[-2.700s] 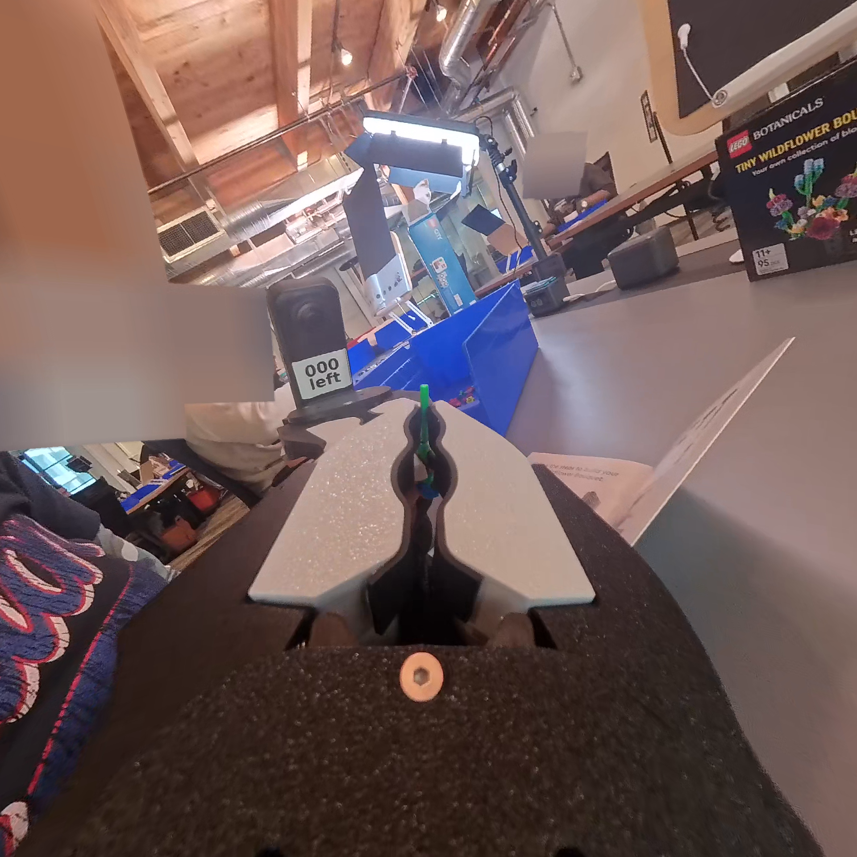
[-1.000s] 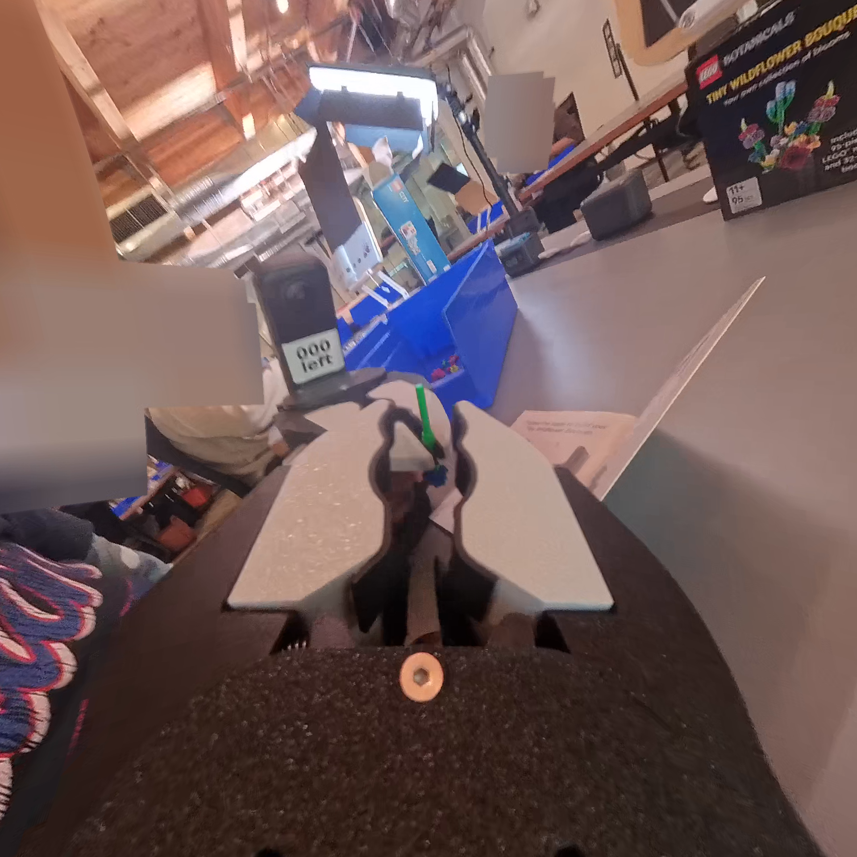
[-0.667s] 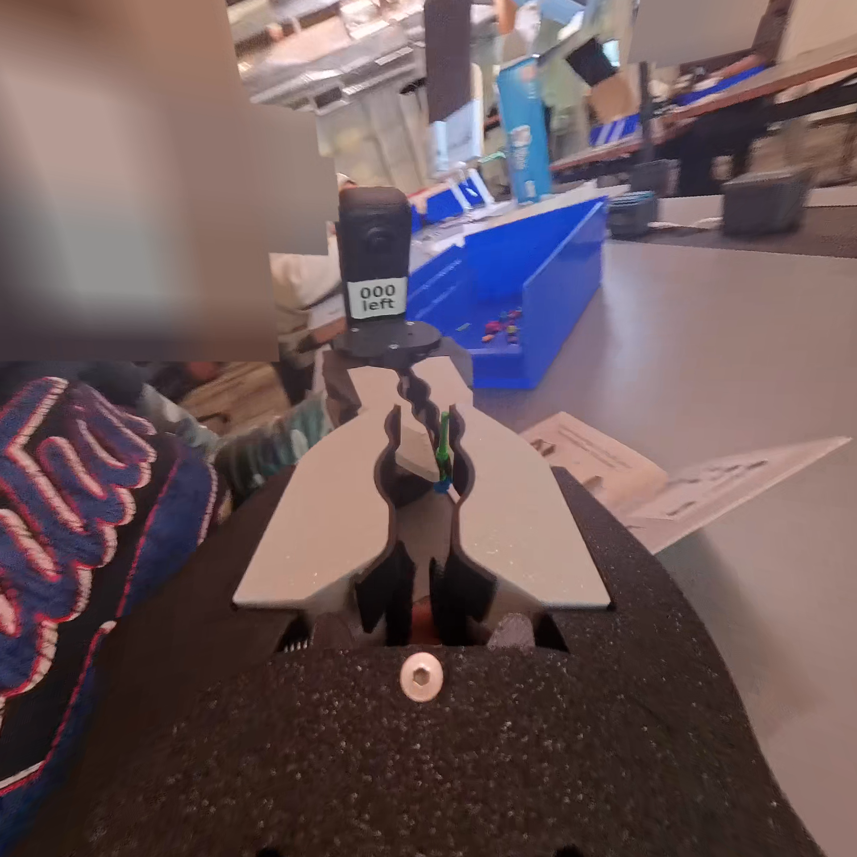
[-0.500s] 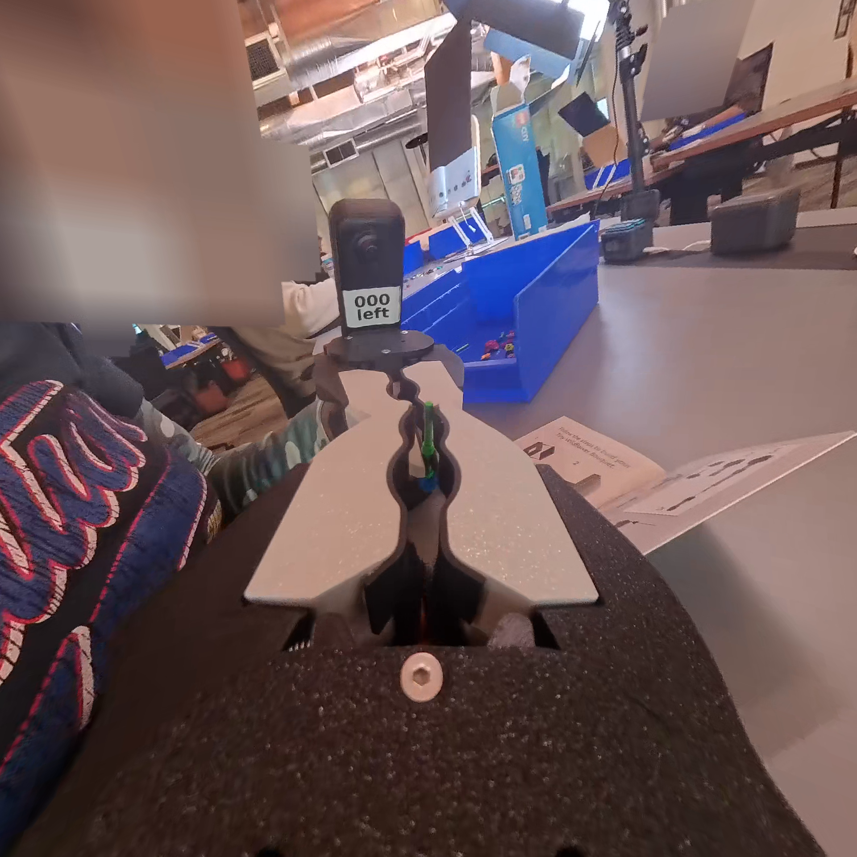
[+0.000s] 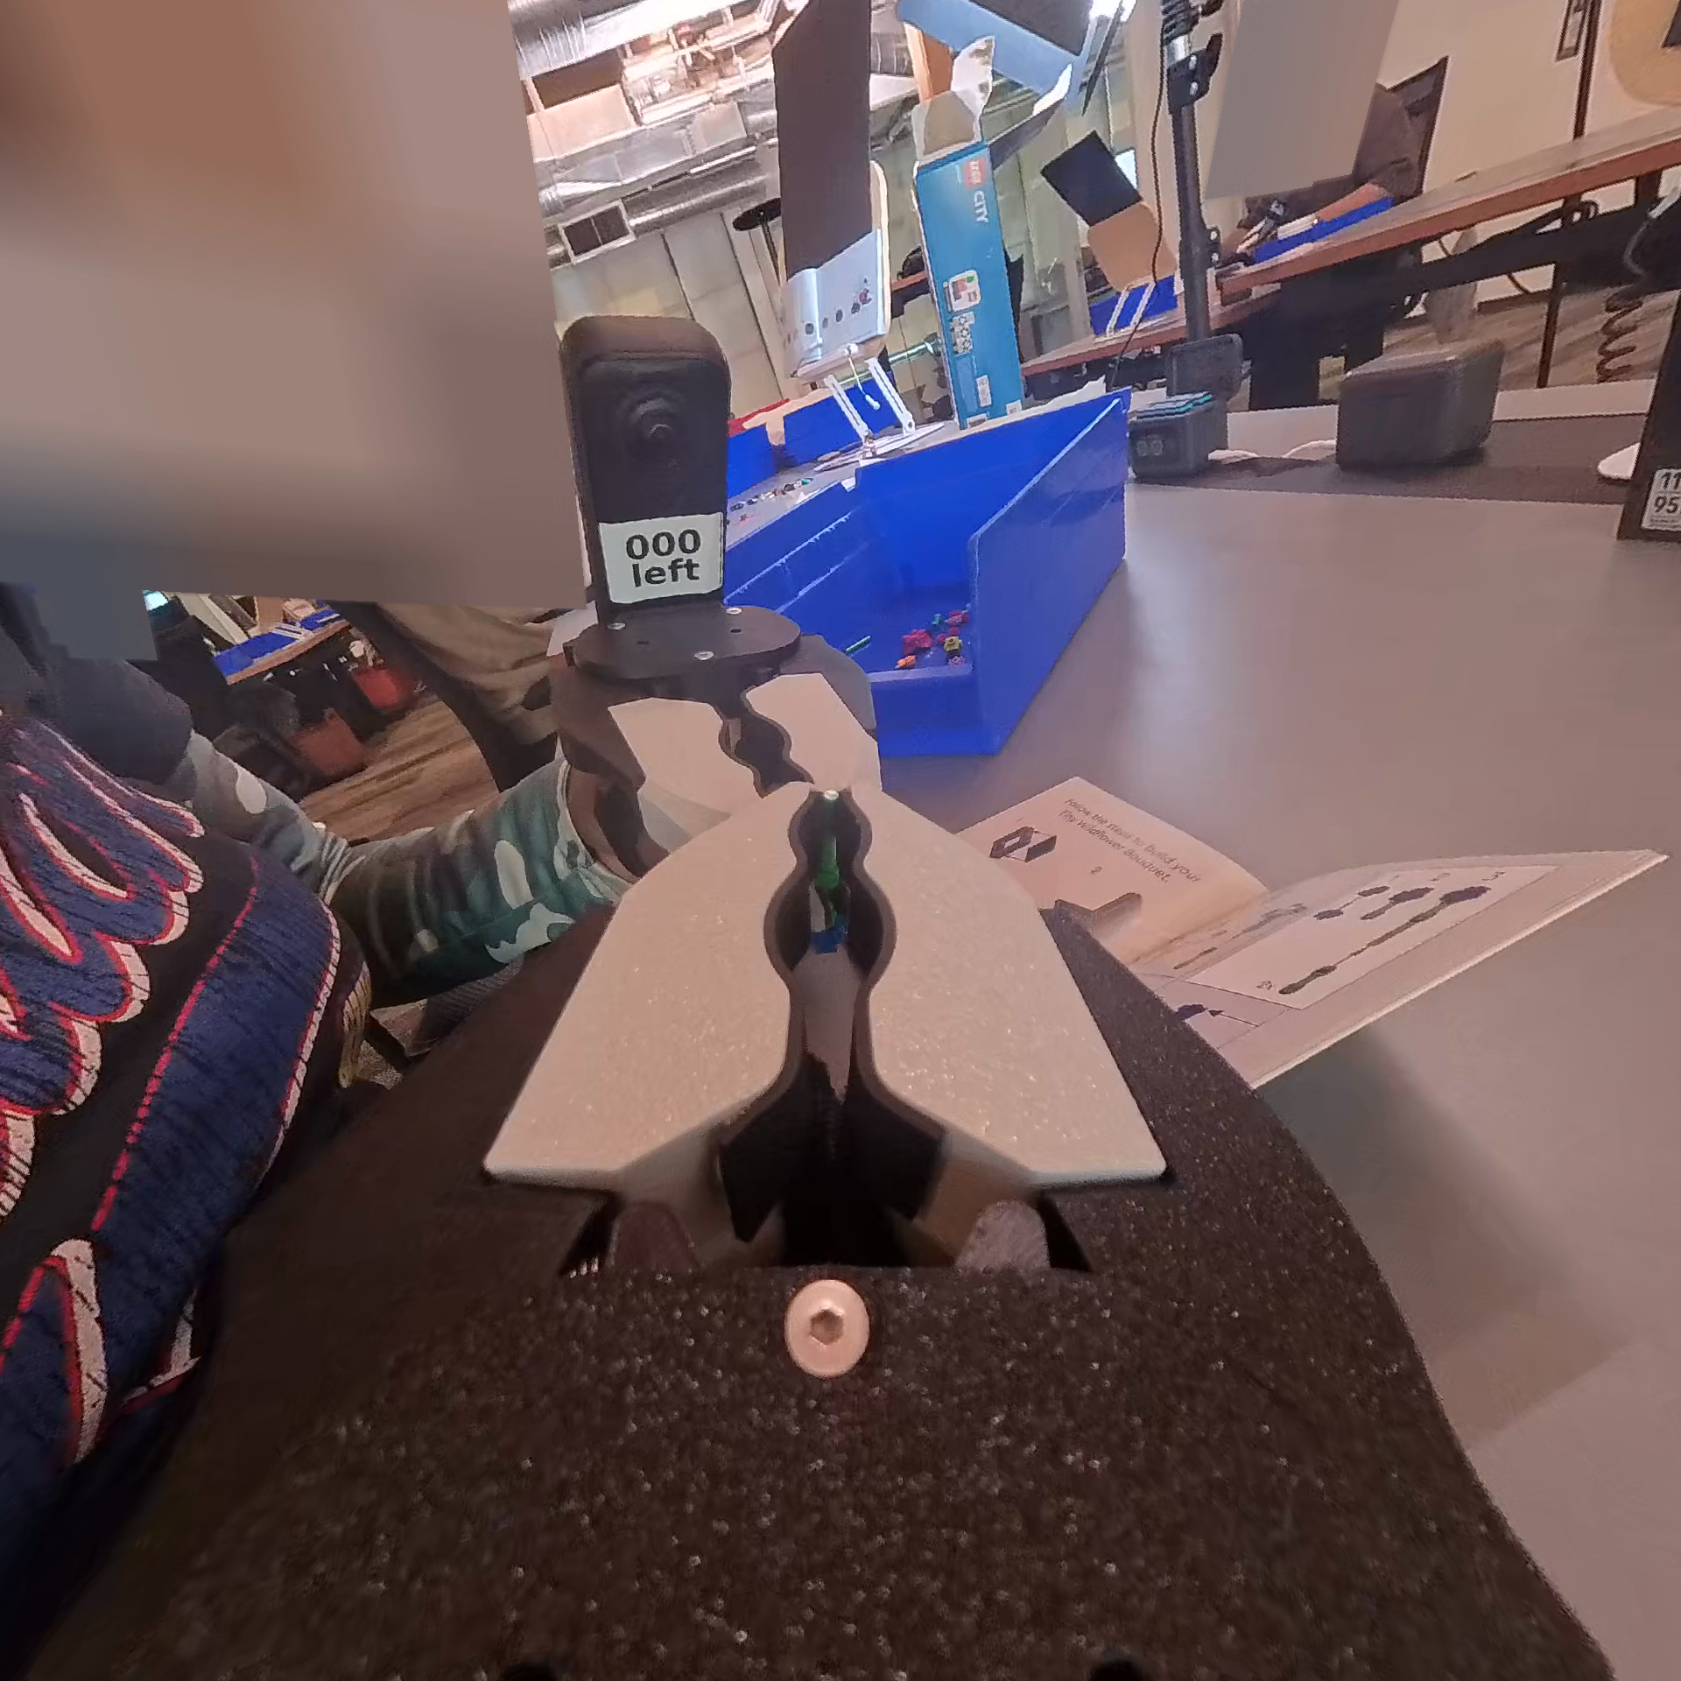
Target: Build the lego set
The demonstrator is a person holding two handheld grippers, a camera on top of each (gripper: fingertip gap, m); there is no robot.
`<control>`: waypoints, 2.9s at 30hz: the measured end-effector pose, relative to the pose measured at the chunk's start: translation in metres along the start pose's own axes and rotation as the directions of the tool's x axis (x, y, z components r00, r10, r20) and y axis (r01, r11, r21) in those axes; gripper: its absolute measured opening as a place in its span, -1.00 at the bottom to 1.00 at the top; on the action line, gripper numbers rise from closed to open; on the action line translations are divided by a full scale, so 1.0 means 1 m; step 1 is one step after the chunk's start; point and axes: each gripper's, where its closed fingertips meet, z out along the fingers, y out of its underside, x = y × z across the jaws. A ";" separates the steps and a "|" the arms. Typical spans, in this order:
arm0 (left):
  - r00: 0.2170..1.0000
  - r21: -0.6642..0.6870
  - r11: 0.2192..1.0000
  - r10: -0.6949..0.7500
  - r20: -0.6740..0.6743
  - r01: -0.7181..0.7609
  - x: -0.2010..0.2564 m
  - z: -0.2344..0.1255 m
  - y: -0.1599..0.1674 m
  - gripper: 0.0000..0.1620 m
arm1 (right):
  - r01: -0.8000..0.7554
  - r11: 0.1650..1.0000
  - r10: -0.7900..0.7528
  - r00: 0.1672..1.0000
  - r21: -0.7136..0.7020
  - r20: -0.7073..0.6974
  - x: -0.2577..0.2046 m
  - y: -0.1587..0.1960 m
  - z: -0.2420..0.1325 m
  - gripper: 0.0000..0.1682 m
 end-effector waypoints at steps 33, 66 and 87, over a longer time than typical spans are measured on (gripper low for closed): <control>0.999 0.048 0.999 -0.025 -0.027 0.026 0.002 -0.003 -0.006 -0.98 | 0.068 0.997 -0.068 0.998 0.047 -0.007 -0.004 -0.004 -0.001 -0.96; 0.999 0.070 0.998 -0.005 -0.034 0.007 0.005 -0.003 -0.010 -0.85 | -0.029 0.990 0.021 0.998 0.136 0.062 -0.006 -0.014 -0.007 -0.97; 0.790 -0.303 0.939 0.308 0.530 -0.164 -0.059 -0.221 -0.076 -0.65 | 0.160 0.929 -0.179 0.984 0.333 0.025 -0.026 -0.041 -0.063 -0.97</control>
